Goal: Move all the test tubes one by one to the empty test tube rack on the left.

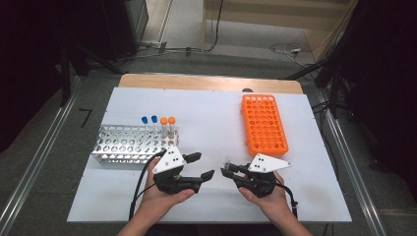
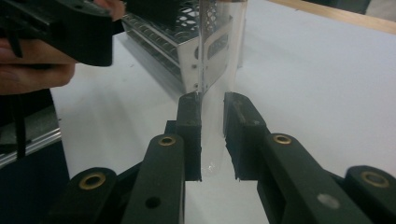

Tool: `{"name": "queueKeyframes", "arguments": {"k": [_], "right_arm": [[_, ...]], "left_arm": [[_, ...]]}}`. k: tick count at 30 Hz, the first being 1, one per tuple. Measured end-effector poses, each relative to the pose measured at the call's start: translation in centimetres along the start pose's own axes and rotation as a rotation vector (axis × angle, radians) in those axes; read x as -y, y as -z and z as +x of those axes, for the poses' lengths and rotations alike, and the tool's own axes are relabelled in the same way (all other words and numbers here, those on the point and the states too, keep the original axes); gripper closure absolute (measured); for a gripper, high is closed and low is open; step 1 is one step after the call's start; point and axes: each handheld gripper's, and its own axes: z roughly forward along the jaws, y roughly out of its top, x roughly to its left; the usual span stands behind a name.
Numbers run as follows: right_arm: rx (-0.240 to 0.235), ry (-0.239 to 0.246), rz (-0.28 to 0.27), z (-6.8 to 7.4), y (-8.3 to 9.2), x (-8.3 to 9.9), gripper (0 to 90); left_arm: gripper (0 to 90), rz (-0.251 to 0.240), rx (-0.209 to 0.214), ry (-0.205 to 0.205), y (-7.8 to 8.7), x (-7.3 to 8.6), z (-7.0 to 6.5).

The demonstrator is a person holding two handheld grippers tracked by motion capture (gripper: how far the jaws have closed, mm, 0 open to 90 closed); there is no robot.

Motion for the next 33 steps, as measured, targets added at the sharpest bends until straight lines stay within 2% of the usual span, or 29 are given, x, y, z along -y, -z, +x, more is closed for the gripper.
{"name": "queueKeyframes", "arguments": {"k": [4,11,19,22,29,32,33], "right_arm": [[-0.018,0.017,0.015,0.8,-0.7,-0.1,74.3],[-0.054,0.045,0.031,2.4,-1.7,-0.3,74.2],[-0.056,0.072,0.034,3.1,-2.0,-0.4,74.2],[-0.051,0.070,0.034,3.1,-2.0,-0.3,74.2],[-0.051,0.067,0.036,3.0,-2.1,-0.2,74.0],[-0.066,0.062,0.020,2.9,-2.1,0.0,72.7],[-0.077,0.061,0.012,2.8,-2.1,0.0,69.3]], "left_arm": [[42.5,-0.008,0.034,-0.009,-0.4,-0.1,-0.5],[54.2,0.006,0.051,-0.022,-0.9,-0.1,-1.0],[70.6,0.014,0.059,-0.038,-0.9,0.0,-1.1],[74.1,0.015,0.056,-0.034,-0.9,0.1,-1.0],[76.1,0.020,0.045,-0.044,-1.0,0.2,-0.8],[76.3,0.022,0.056,-0.041,-0.9,0.2,-0.7],[76.2,0.026,0.053,-0.045,-0.9,0.2,-0.7]]}}
